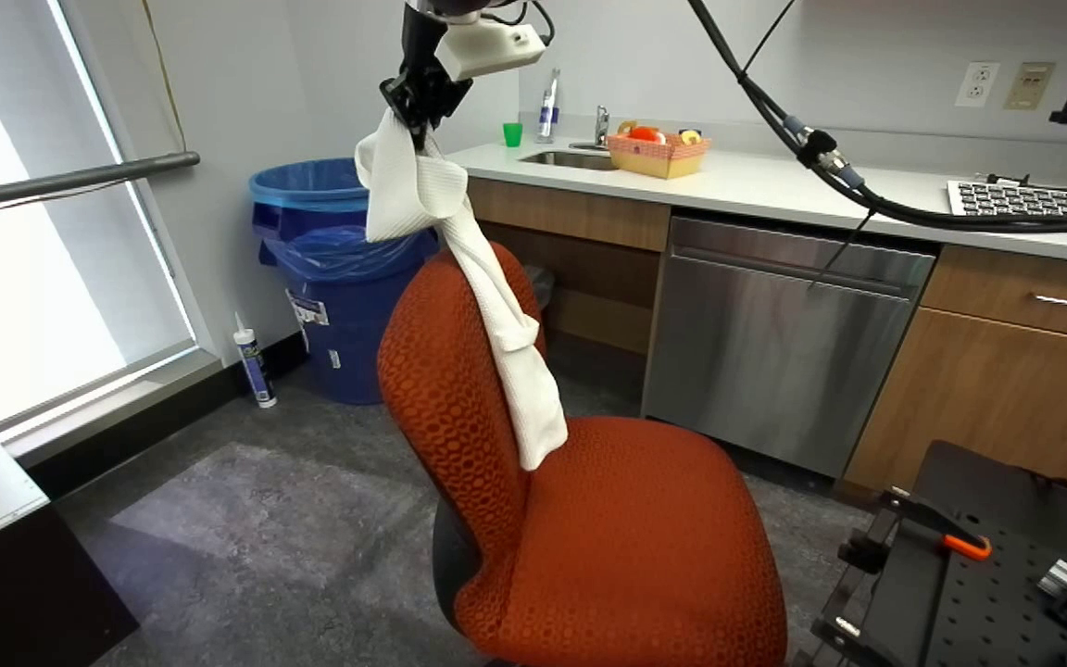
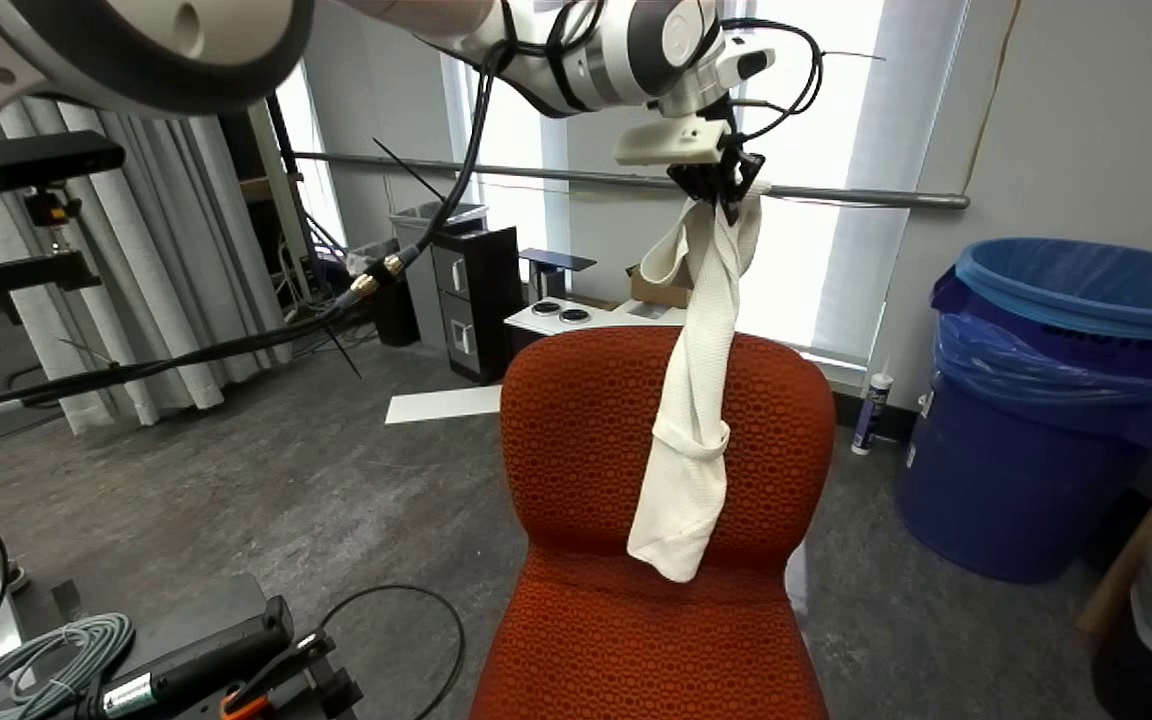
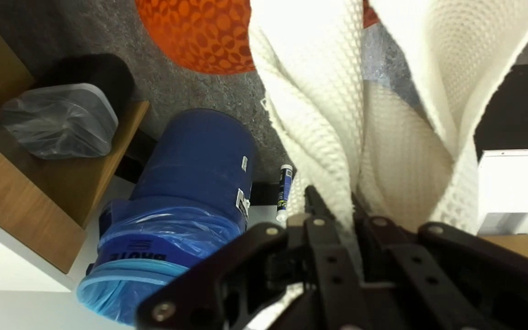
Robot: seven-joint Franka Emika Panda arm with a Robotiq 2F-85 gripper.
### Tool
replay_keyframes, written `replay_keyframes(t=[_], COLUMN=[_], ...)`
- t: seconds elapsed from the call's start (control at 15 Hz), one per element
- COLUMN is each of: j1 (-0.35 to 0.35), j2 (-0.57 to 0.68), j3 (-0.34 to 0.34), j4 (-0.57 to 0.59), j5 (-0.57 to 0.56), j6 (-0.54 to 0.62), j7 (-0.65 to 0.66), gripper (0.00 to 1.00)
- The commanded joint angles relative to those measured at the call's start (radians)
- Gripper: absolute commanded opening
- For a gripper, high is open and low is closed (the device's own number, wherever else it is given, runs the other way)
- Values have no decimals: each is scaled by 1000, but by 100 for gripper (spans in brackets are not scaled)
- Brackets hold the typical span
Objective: Hang the towel over the backrest of the chair
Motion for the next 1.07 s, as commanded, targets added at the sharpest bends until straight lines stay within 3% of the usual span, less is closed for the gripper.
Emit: replay_keyframes(t=[0.0, 0.73, 0.8, 0.87, 1.0], j1=[15, -30, -33, -36, -37], j2=[150, 253, 256, 259, 265], j3=[-17, 34, 39, 42, 45], j4=[231, 339, 348, 355, 373], j5=[-4, 60, 70, 78, 87], j6=[-109, -236, -260, -273, -307], j7=[15, -133, -142, -150, -158], gripper=[0, 0, 25, 28, 42])
